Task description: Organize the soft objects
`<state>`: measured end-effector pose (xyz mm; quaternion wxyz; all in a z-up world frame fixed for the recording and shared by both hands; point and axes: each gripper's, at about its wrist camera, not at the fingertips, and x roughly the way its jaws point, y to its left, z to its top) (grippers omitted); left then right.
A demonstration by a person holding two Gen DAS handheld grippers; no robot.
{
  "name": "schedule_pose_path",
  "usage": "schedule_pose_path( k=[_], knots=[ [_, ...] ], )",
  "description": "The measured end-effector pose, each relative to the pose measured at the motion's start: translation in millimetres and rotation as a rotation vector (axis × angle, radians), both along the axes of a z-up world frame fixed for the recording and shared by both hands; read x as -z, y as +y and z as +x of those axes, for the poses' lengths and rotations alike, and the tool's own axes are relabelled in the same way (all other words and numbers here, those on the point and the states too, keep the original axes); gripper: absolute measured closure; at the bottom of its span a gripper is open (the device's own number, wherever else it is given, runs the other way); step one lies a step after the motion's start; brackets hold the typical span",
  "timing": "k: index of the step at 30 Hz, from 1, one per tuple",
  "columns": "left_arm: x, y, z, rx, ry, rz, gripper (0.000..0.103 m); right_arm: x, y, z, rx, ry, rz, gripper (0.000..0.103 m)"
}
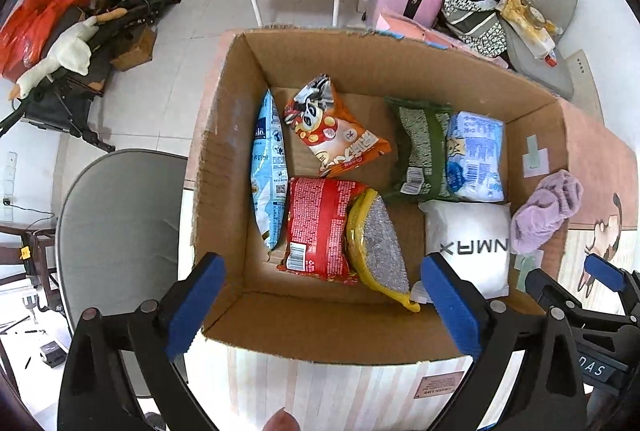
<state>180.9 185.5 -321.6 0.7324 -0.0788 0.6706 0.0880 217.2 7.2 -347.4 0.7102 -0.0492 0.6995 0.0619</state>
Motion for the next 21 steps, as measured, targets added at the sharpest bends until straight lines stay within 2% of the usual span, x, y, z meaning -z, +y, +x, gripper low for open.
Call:
schedule_pose_path(
  k=[3, 9, 15, 21],
  knots=[
    [-17, -5, -7, 0.001, -0.033, 0.01, 0.003, -16, -3, -5, -0.004, -0.032, 0.008, 0.0],
    [-74, -15, -37, 0.003, -0.151, 0.048, 0.003, -68, -14, -30, -0.006, -0.139, 0.033, 0.0],
    [-128, -24, -73, 0.013, -0.26, 0.081, 0.003, -119, -22, -68, -0.011, -0.22, 0.078, 0.0],
    [-172, -33, -109, 0.017, -0.336, 0.11, 0.003, -174, -26, -112, -0.029, -0.31, 0.115, 0.0]
  ],
)
